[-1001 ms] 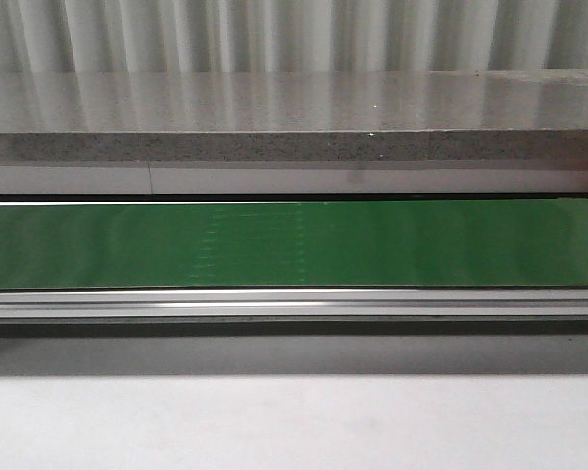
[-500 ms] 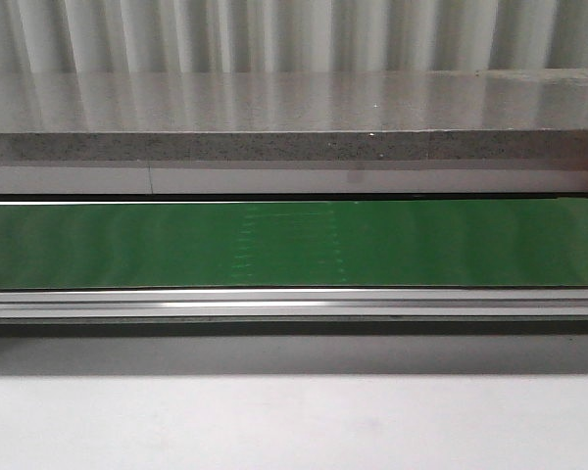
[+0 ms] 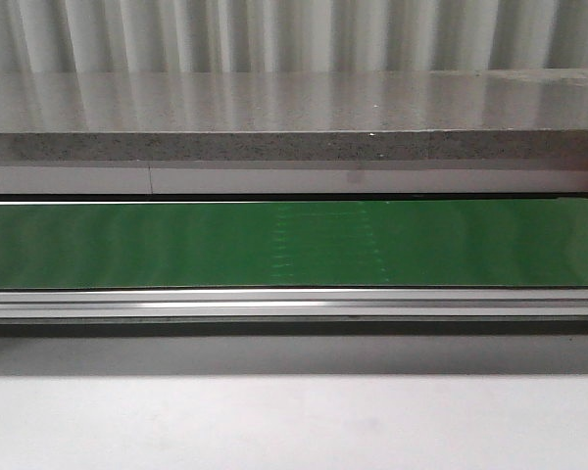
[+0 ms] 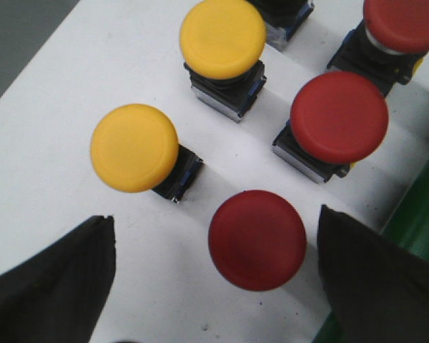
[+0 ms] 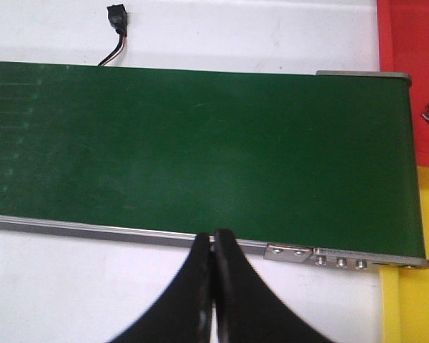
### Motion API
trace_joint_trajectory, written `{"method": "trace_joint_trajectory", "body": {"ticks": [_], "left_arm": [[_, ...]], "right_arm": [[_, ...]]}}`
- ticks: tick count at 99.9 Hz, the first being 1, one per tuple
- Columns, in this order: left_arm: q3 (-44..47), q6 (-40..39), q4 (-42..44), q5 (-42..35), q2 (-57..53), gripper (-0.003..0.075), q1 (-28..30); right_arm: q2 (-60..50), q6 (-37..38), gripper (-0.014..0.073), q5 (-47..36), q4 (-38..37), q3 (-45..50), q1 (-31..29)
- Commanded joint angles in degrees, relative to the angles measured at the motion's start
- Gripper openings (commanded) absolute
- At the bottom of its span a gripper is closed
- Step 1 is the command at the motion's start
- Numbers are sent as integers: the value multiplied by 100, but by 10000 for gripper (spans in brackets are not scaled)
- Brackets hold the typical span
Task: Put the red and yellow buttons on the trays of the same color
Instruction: 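Move the left gripper over the remaining buttons on the table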
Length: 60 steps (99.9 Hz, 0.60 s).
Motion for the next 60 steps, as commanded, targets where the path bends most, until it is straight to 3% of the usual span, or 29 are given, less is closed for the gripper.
{"method": "trace_joint_trajectory", "body": {"ticks": [1,60], "left_arm": [[-171,25,18,-353,-95,556,17],[-171,25,8,-708,506,548,17]], "right_arm": [[-36,-63,-67,-259,55,-149,9],[-36,-63,-67,-259,55,-149,9]]}}
